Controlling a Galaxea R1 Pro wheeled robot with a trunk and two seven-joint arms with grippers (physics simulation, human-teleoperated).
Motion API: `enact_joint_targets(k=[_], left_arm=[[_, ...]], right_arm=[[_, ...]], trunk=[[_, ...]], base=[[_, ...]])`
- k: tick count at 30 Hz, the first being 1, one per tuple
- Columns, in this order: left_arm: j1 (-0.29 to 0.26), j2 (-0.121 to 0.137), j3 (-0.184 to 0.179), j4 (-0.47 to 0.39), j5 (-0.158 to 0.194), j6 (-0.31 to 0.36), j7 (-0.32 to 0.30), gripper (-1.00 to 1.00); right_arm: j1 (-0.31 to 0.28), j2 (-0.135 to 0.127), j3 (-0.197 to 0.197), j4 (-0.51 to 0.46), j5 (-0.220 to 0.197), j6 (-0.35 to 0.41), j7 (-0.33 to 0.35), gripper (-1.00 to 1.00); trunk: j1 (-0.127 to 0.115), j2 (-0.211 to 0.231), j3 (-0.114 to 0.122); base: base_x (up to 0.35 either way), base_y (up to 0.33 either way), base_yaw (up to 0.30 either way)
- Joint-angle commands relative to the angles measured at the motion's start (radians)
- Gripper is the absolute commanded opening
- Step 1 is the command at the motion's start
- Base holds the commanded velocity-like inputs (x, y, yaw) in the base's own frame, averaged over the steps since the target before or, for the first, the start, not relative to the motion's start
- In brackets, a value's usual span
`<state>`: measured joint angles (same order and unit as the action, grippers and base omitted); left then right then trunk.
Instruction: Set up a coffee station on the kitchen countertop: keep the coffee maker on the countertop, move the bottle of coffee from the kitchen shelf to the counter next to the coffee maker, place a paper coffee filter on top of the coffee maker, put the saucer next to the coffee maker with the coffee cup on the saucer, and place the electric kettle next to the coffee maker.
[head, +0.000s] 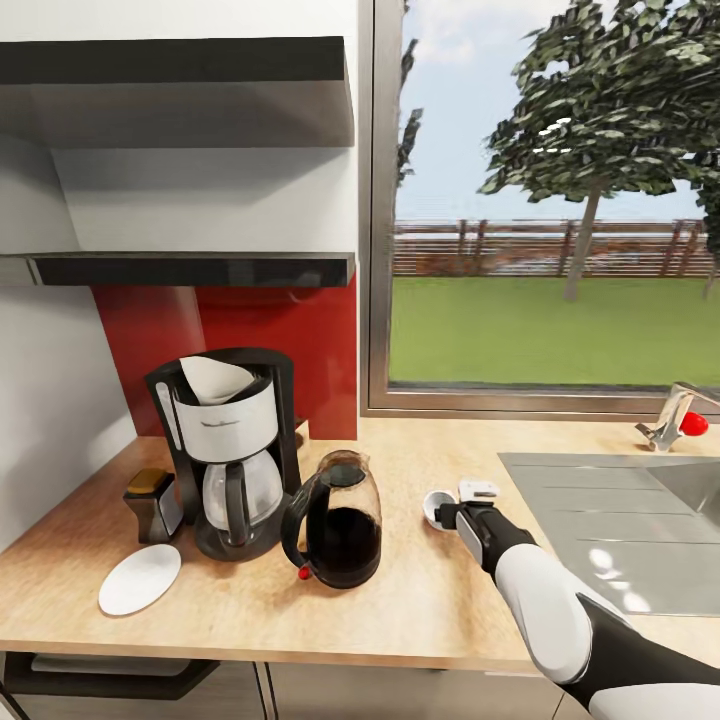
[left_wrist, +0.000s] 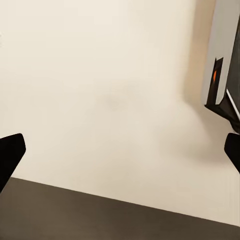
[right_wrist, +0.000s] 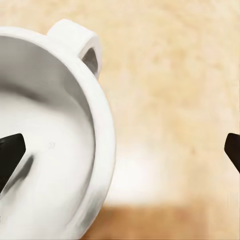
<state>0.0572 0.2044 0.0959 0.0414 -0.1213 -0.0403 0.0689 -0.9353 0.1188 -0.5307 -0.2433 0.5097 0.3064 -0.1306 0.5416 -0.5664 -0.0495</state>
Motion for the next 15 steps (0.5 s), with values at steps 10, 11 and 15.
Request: enact_joint_targets(k=[10, 11, 15], left_arm=[[-0.001, 0.0, 0.008, 0.002, -0.011, -0.004, 0.003, 1.0], [-0.001, 0.0, 0.008, 0.002, -0.011, -0.004, 0.003, 1.0], [-0.001, 0.0, 0.008, 0.002, -0.011, -0.004, 0.003, 1.0]], right_arm=[[-0.001, 0.001, -0.003, -0.001, 0.004, 0.005, -0.001, -1.0], [-0.001, 0.001, -0.003, -0.001, 0.004, 0.005, -0.001, -1.0], [-0.001, 0.001, -0.003, -0.001, 0.004, 0.005, -0.001, -1.0]], trunk=[[0.0, -0.002, -0.002], [0.0, -0.002, -0.002], [0.0, -0.002, -0.002]], base=[[0.0, 0.0, 0.0], [0.0, 0.0, 0.0], [0.0, 0.0, 0.0]])
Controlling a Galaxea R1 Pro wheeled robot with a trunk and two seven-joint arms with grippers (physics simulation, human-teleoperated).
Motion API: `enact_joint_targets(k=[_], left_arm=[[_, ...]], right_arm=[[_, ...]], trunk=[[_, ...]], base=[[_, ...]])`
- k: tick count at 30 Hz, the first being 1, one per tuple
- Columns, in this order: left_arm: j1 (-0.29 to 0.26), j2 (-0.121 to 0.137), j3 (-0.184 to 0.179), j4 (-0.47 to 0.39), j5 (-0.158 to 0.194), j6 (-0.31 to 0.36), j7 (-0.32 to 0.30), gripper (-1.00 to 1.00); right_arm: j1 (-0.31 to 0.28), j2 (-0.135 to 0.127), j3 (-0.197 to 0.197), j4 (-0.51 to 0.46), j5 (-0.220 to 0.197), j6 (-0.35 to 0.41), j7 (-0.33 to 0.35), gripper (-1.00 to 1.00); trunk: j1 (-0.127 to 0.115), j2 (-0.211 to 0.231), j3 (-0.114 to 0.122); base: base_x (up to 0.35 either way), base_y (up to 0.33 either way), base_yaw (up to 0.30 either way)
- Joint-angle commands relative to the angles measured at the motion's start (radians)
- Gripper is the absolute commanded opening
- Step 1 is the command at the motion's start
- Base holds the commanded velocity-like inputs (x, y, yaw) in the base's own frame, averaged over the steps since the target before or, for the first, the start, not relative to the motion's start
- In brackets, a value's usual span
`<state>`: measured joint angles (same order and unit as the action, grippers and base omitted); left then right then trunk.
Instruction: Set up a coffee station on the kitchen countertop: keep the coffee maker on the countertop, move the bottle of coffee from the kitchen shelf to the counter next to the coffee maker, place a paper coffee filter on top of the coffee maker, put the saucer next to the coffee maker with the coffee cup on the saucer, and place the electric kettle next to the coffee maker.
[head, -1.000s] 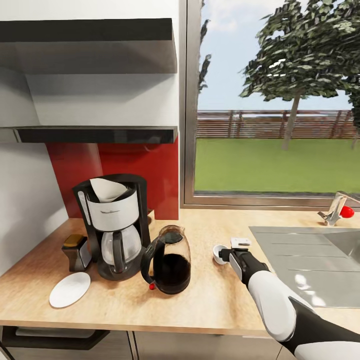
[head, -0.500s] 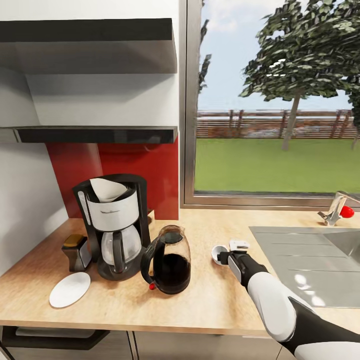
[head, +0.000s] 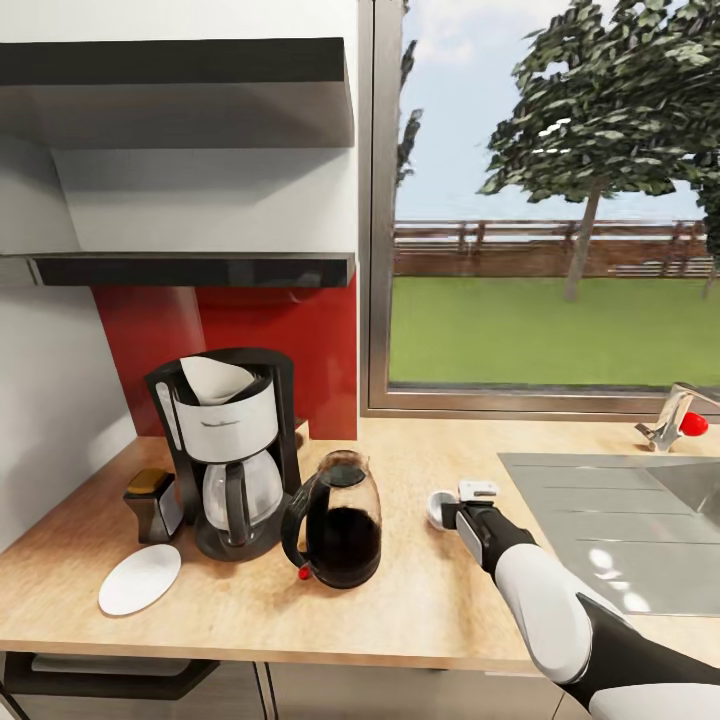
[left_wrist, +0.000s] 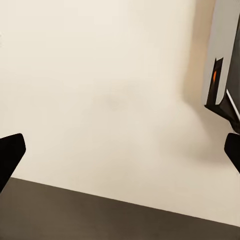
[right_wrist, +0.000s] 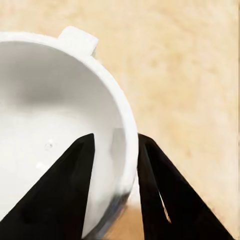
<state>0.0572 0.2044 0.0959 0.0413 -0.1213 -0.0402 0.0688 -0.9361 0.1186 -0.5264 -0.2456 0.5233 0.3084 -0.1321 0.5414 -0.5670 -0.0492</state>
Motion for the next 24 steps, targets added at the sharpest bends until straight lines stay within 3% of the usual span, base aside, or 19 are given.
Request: enact_joint_targets(k=[1, 24], left_arm=[[-0.001, 0.0, 0.008, 0.002, -0.011, -0.004, 0.003, 1.0], [-0.002, 0.001, 0.009, 0.002, -0.011, -0.004, 0.003, 1.0]], right_arm=[[0.0, 0.001, -0.007, 0.001, -0.01, 0.003, 0.0, -1.0], [0.0, 0.003, -0.01, -0.006, -0.011, 0.004, 0.0, -1.0]], trunk=[[0.001, -0.001, -0.002], [0.001, -0.001, -0.002]], base=[[0.0, 0.0, 0.0], [0.0, 0.0, 0.0]])
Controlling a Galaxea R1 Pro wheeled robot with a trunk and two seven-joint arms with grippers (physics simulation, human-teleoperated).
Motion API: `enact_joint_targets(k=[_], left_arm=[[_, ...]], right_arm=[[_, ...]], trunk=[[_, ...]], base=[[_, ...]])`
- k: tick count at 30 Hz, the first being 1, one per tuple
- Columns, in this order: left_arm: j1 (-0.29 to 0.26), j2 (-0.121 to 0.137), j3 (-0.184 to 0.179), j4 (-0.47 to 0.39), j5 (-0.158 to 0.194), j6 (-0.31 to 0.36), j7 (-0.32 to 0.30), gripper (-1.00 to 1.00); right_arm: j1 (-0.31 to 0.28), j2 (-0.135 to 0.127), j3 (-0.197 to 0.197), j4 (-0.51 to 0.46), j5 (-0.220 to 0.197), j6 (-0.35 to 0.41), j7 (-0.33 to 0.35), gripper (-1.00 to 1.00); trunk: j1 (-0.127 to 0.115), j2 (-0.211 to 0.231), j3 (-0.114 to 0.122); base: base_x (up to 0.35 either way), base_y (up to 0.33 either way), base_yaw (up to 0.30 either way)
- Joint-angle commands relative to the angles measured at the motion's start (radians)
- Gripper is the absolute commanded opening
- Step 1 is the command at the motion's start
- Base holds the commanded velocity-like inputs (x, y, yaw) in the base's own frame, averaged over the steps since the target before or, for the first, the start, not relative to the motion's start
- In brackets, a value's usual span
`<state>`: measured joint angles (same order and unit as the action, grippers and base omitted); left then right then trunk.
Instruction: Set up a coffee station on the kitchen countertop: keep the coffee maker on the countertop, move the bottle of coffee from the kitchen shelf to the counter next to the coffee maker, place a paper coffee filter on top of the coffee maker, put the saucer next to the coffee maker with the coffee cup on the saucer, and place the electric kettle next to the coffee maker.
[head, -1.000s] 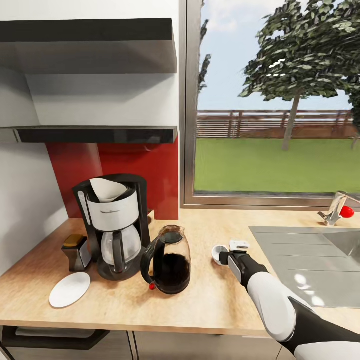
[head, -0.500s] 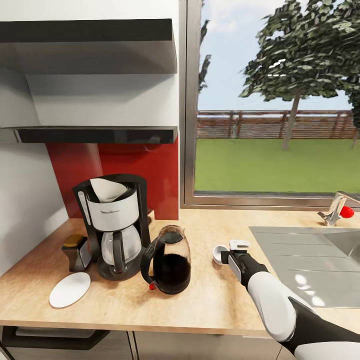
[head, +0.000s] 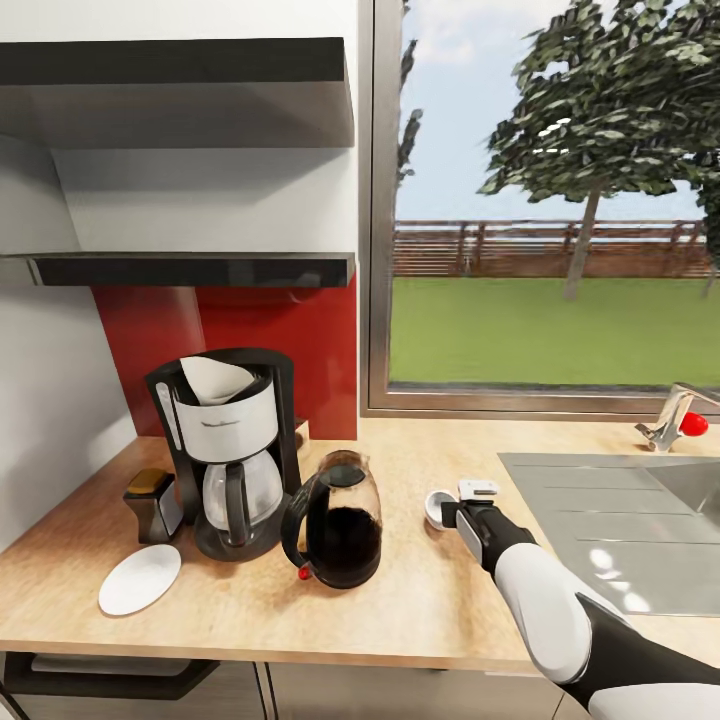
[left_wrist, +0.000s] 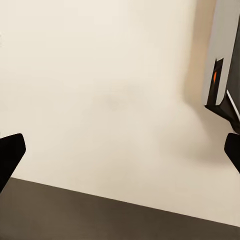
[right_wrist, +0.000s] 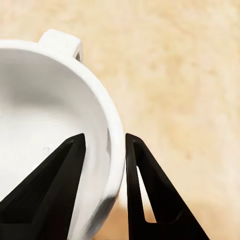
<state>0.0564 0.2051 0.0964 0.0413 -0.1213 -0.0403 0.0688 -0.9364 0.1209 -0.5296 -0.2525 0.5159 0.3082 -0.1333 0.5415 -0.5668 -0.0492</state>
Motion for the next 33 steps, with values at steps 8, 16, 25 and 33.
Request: enact_joint_targets(k=[8, 16, 25, 33], left_arm=[[-0.001, 0.005, 0.006, -0.001, -0.011, -0.005, 0.003, 1.0], [-0.001, 0.004, 0.005, -0.009, -0.013, -0.01, 0.005, 1.0], [-0.006, -0.001, 0.009, -0.019, -0.012, -0.012, 0.004, 1.0], [-0.007, -0.003, 0.009, -0.021, -0.012, -0.015, 0.004, 1.0]], right_arm=[[-0.001, 0.001, -0.005, -0.068, 0.001, 0.01, 0.001, -1.0], [-0.001, 0.004, -0.003, -0.088, 0.004, 0.011, 0.001, -1.0], [-0.001, 0.007, -0.001, -0.09, 0.004, 0.011, 0.0, -1.0], [-0.001, 0.006, -0.004, -0.091, 0.004, 0.008, 0.0, -1.0]], trunk=[[0.001, -0.001, -0.002], [0.001, -0.001, -0.002], [0.001, -0.001, -0.002], [0.001, -0.001, 0.001]], base=[[0.0, 0.0, 0.0], [0.0, 0.0, 0.0], [-0.02, 0.0, 0.0], [-0.278, 0.101, -0.174]])
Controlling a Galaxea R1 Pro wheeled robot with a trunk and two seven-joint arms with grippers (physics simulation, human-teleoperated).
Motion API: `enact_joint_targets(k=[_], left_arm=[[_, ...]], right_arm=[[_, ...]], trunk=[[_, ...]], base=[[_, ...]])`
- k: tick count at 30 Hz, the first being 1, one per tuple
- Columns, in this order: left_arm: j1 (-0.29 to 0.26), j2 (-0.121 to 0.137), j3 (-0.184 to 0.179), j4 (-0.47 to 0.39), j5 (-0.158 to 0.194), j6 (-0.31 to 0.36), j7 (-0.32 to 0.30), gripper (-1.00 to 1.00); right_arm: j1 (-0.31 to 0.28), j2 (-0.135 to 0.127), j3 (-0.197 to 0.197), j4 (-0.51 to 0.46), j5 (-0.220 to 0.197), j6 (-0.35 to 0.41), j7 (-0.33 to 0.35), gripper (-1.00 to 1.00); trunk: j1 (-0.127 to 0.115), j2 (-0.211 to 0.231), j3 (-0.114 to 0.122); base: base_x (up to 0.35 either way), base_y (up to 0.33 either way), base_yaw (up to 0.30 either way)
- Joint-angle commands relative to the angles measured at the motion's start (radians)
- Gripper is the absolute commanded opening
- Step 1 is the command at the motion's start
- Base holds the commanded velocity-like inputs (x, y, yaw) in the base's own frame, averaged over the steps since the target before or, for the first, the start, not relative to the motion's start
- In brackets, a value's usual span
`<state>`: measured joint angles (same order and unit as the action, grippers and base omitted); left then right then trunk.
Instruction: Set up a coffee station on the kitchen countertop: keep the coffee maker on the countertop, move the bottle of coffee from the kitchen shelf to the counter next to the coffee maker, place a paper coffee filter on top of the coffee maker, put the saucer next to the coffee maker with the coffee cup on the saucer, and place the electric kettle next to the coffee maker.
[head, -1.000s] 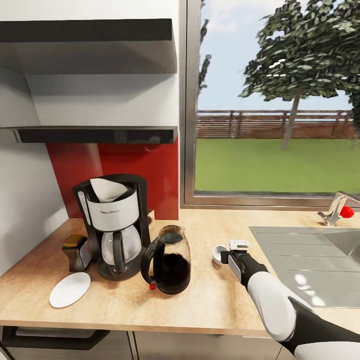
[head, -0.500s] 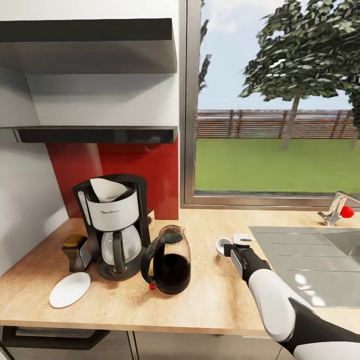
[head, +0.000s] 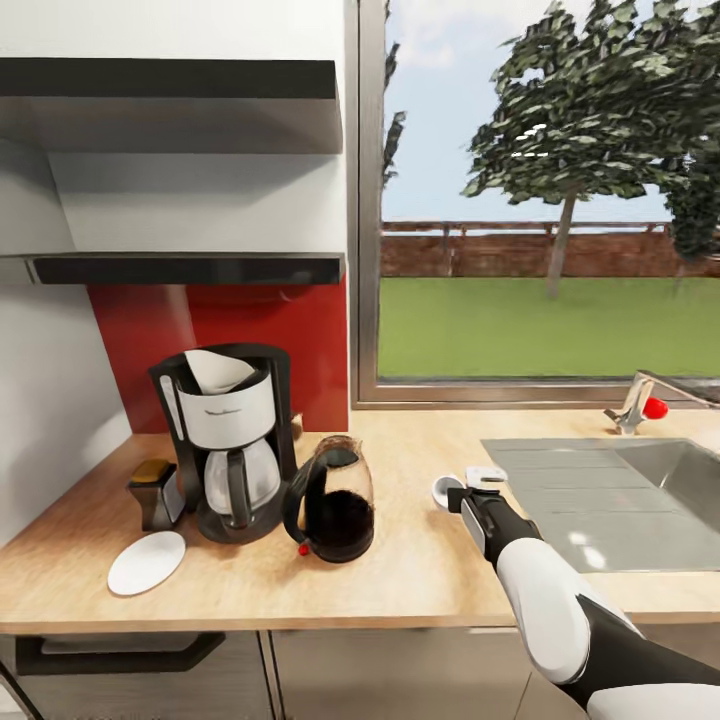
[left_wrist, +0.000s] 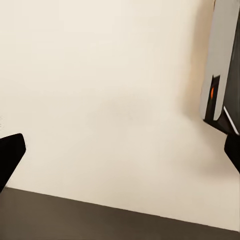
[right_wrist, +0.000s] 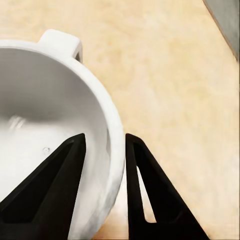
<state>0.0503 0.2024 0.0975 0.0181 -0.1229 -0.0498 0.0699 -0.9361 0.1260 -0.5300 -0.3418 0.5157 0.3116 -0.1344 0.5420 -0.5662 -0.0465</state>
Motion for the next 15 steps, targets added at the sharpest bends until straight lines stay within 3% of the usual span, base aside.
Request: enact_joint_targets(k=[1, 15], left_arm=[[-0.001, 0.0, 0.008, 0.002, -0.011, -0.005, 0.003, 1.0], [-0.003, 0.0, 0.008, 0.002, -0.01, -0.005, 0.004, 1.0]], right_arm=[[-0.001, 0.001, -0.004, -0.002, 0.004, 0.004, 0.001, -1.0], [-0.001, 0.002, -0.002, -0.001, 0.004, 0.004, 0.001, -1.0]], trunk=[[0.0, -0.002, -0.001], [0.0, -0.002, 0.011]], base=[[-0.295, 0.2, -0.245], [-0.273, 0.227, -0.238]])
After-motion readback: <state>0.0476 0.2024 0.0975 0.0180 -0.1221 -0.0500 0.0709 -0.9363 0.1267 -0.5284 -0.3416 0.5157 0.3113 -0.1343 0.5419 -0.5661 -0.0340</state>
